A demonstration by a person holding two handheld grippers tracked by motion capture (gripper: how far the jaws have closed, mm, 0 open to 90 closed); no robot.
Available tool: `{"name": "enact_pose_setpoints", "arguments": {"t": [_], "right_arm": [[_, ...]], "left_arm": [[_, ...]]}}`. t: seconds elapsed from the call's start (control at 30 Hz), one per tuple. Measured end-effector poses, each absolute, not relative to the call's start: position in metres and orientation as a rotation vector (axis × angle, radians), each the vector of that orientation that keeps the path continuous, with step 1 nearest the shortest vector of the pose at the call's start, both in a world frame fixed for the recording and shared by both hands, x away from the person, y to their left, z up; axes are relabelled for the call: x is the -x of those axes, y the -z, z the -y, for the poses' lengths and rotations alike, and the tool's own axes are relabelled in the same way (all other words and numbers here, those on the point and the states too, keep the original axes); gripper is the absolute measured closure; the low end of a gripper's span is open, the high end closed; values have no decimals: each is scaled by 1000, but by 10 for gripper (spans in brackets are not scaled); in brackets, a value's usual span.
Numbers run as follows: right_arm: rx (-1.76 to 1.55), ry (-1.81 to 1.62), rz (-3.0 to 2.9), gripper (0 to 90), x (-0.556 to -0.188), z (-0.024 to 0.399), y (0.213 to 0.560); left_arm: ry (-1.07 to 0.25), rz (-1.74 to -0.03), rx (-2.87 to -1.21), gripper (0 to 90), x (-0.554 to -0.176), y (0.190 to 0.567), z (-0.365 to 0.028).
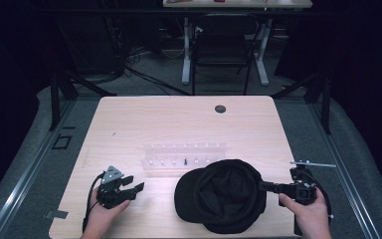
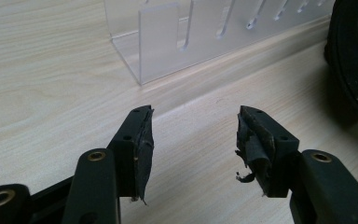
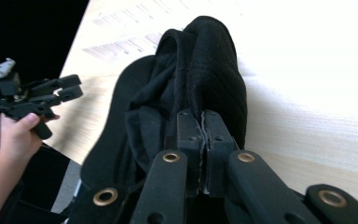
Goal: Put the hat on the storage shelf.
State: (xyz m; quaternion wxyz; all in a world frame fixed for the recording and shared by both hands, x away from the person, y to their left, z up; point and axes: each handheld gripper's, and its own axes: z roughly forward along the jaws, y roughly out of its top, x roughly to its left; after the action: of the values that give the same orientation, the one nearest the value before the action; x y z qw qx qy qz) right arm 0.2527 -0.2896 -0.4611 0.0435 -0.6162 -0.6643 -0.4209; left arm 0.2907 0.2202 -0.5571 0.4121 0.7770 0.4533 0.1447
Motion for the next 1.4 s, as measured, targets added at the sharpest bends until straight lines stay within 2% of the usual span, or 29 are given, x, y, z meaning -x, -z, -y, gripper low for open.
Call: {"name": "enact_pose_setpoints", "arguments": {"t": [1.4], "right_arm": [[1611, 1561, 2067, 884, -248, 252, 384]], "left_arm": [[-363, -1136, -1962, 460, -291, 557, -220]]}}
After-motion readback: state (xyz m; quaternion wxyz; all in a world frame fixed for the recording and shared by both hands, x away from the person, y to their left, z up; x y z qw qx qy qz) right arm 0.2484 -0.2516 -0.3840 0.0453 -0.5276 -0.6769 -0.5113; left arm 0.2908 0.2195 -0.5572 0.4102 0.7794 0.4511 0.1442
